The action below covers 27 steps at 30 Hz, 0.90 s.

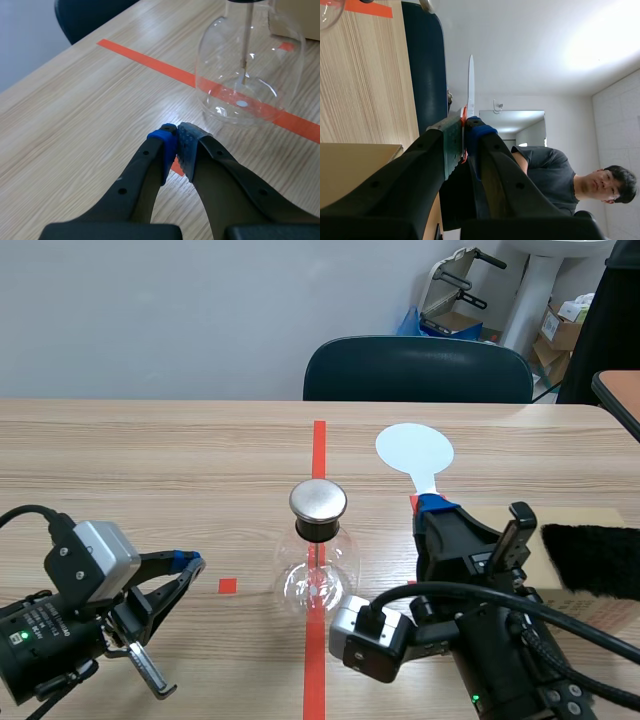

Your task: Do the electroscope experiment

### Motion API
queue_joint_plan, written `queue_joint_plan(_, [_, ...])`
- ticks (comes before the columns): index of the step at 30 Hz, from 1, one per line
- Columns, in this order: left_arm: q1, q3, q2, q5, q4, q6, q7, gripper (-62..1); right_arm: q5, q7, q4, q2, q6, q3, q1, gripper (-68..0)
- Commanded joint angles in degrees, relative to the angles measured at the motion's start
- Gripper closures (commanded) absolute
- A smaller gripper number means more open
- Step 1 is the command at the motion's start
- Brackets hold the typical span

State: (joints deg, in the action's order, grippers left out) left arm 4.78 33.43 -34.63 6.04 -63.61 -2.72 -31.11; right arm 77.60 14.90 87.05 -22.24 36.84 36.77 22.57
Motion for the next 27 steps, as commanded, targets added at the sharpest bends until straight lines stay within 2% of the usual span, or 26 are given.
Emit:
queue_joint_plan(1, [-0.8,1.7,0.0,0.2,0.0,0.0,-0.8,-2.6,0.3,0.2,0.5,0.0,0.8,-0.3,-0.6,-1.7])
queue_joint_plan(7, [-1.8,4.7,0.7,0.2,1.6,0.3,-1.0,-2.6,0.3,0.2,0.5,0.0,0.8,-0.3,-0.6,-1.7])
queue_joint_plan(27, [-1.8,4.7,1.3,0.1,1.6,0.3,-0.8,-2.6,0.3,0.2,0.5,0.0,0.8,-0.3,-0.7,-1.7])
